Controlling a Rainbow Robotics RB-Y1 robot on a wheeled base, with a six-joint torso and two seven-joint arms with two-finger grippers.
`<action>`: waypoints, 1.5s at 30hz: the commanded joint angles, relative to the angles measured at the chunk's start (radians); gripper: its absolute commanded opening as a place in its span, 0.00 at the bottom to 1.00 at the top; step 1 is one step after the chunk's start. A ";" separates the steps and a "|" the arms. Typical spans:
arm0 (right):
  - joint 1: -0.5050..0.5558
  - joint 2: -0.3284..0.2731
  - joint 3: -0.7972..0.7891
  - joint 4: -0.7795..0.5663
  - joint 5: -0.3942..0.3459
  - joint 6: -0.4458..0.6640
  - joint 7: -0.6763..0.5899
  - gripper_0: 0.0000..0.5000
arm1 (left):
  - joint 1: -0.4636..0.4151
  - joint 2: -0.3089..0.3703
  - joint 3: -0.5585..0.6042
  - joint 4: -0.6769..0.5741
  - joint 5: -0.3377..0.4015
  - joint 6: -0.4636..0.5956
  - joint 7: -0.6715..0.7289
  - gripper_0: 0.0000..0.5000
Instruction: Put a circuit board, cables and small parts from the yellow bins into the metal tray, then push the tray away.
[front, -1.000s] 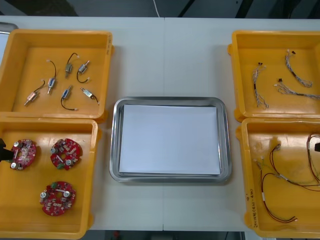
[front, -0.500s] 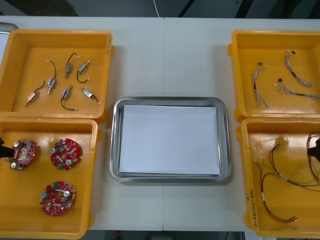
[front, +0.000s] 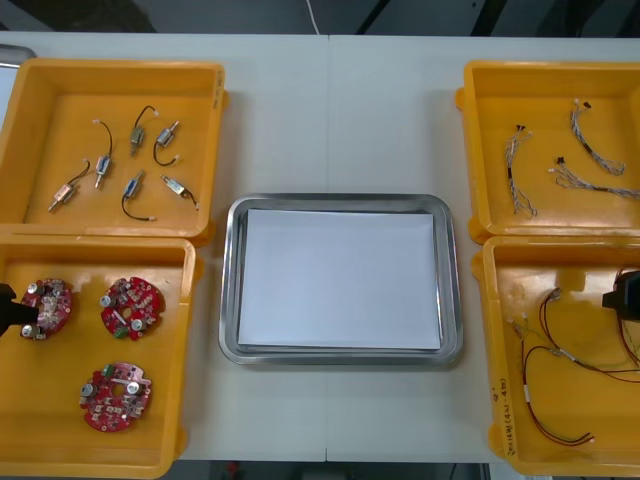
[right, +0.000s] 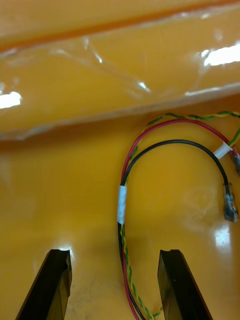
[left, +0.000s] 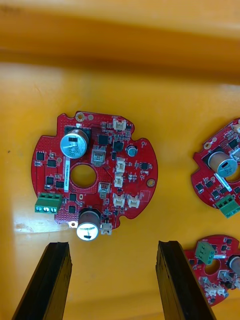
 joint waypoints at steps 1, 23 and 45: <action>-0.045 -0.018 0.029 0.030 0.007 -0.016 0.019 1.00 | 0.039 0.040 -0.014 0.028 0.040 -0.035 -0.100 1.00; -0.054 -0.018 0.068 0.073 -0.007 -0.047 0.016 1.00 | 0.048 0.040 -0.070 0.092 0.034 -0.120 -0.127 1.00; -0.028 -0.017 0.078 0.073 -0.018 -0.081 0.019 1.00 | 0.050 0.042 -0.131 0.126 0.032 -0.207 -0.130 1.00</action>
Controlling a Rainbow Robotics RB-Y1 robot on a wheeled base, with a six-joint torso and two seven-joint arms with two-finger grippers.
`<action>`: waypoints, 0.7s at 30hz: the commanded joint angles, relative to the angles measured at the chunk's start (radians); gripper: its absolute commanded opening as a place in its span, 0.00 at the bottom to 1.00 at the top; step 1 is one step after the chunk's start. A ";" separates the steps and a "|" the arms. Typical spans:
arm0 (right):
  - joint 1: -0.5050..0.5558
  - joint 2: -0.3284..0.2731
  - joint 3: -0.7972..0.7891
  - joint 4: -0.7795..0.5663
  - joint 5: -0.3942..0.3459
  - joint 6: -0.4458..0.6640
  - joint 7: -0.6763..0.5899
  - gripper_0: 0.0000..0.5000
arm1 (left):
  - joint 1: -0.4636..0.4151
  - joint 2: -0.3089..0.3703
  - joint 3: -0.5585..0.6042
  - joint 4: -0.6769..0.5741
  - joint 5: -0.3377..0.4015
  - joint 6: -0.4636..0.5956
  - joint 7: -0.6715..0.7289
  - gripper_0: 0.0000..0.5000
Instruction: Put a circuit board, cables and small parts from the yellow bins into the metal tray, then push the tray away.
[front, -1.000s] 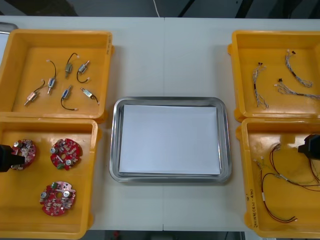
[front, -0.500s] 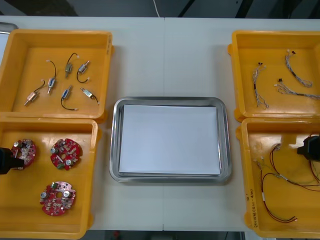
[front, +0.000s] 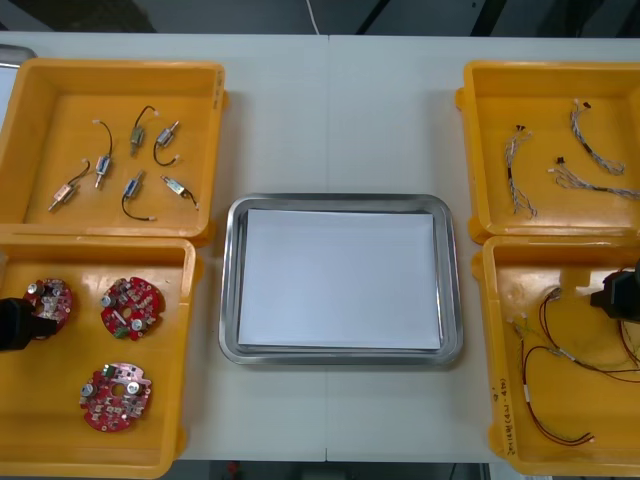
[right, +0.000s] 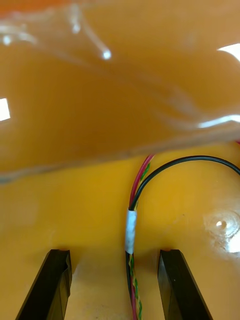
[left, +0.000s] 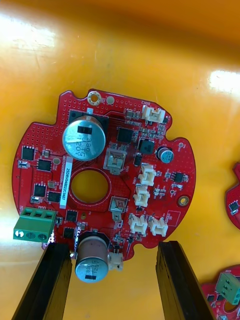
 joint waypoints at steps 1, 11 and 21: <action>0.010 -0.015 0.018 -0.006 -0.011 -0.015 0.019 1.00 | 0.030 0.040 -0.021 0.007 0.006 -0.024 -0.131 1.00; 0.027 -0.017 0.018 -0.006 -0.018 -0.021 0.021 0.26 | 0.030 0.040 -0.021 0.007 0.006 -0.023 -0.133 0.79; 0.033 -0.015 -0.005 -0.027 -0.022 -0.012 0.035 0.00 | 0.029 0.042 -0.021 0.007 0.013 -0.024 -0.131 0.00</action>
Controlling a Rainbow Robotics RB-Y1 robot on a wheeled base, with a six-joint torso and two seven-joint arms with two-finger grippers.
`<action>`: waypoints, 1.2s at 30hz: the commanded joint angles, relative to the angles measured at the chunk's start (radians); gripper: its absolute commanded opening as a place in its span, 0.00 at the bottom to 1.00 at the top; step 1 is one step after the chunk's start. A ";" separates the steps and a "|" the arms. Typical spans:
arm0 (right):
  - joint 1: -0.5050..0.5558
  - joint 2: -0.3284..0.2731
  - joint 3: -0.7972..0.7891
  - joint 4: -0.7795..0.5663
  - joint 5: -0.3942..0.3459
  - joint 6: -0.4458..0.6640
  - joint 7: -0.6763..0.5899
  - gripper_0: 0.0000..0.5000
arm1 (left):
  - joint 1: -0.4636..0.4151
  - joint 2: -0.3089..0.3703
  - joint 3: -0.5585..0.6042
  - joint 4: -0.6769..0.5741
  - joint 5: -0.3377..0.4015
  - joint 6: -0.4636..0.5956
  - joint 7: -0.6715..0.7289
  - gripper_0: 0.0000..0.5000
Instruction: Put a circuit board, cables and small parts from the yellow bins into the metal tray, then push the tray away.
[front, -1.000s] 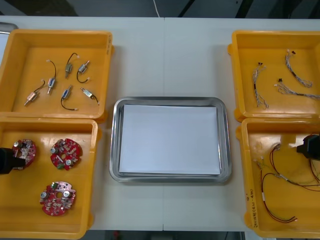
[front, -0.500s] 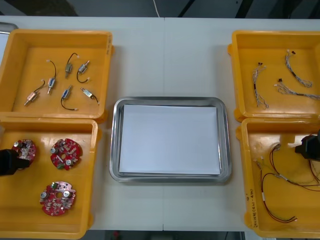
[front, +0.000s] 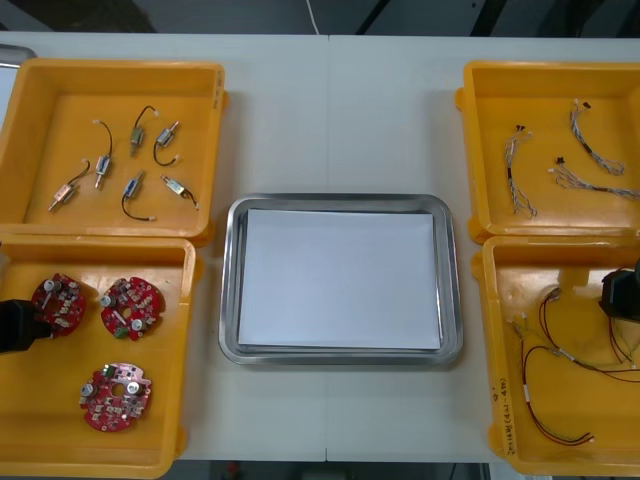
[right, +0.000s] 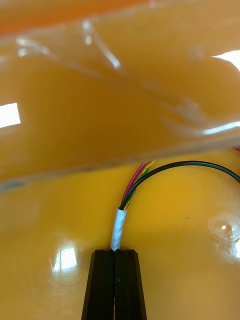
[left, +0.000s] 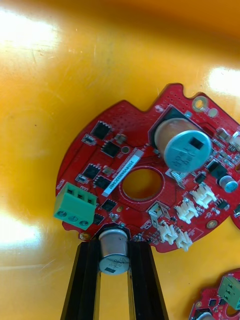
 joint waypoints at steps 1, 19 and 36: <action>0.025 -0.017 -0.018 -0.039 -0.008 0.033 0.035 0.00 | 0.030 0.040 -0.009 -0.003 0.012 -0.011 -0.131 0.00; 0.030 -0.017 -0.306 -0.394 -0.028 0.545 0.041 0.00 | 0.029 0.050 0.092 -0.069 0.027 0.126 -0.133 0.00; 0.030 -0.017 -0.434 -0.653 -0.197 0.738 0.049 0.00 | -0.075 0.129 0.164 -0.306 0.024 0.450 -0.059 0.00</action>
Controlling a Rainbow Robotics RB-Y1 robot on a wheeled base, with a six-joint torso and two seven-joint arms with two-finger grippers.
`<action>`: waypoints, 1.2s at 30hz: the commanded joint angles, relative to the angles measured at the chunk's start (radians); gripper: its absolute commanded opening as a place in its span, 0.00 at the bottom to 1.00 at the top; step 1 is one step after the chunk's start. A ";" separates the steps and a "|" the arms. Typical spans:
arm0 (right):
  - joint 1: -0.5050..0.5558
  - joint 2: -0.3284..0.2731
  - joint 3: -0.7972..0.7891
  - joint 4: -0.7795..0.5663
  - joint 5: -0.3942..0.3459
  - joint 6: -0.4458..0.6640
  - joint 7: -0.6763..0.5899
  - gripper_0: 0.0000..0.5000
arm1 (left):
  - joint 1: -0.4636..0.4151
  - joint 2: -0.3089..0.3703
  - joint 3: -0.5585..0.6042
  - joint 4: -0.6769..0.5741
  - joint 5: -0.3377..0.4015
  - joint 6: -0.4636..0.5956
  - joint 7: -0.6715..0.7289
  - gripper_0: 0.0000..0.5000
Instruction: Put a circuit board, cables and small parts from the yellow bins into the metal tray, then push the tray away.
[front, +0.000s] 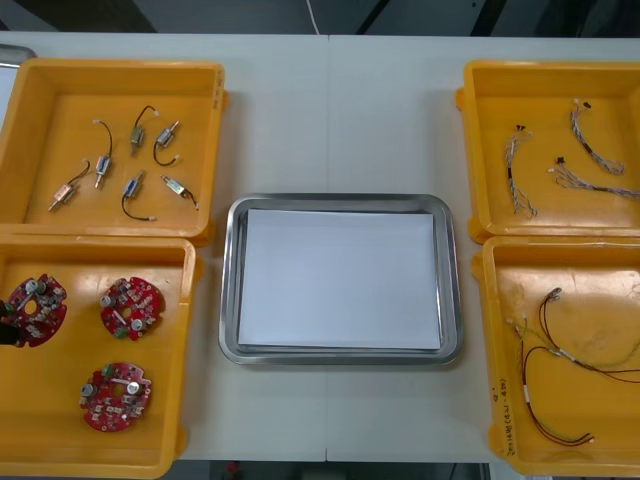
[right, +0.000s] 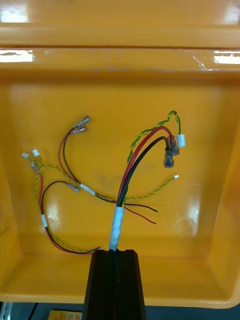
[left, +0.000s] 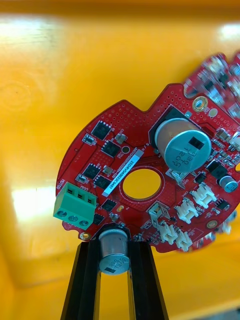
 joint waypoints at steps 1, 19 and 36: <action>0.015 -0.017 -0.044 -0.103 -0.016 0.009 0.046 0.00 | -0.078 0.079 0.026 -0.081 0.012 0.091 -0.056 0.00; 0.026 -0.017 -0.026 -0.262 -0.039 0.009 0.069 0.00 | -0.475 0.099 -0.328 -0.264 0.023 0.270 0.153 0.00; 0.026 -0.017 0.014 -0.321 -0.073 0.009 0.115 0.00 | -0.793 -0.018 -0.736 -0.264 -0.039 0.190 0.384 0.00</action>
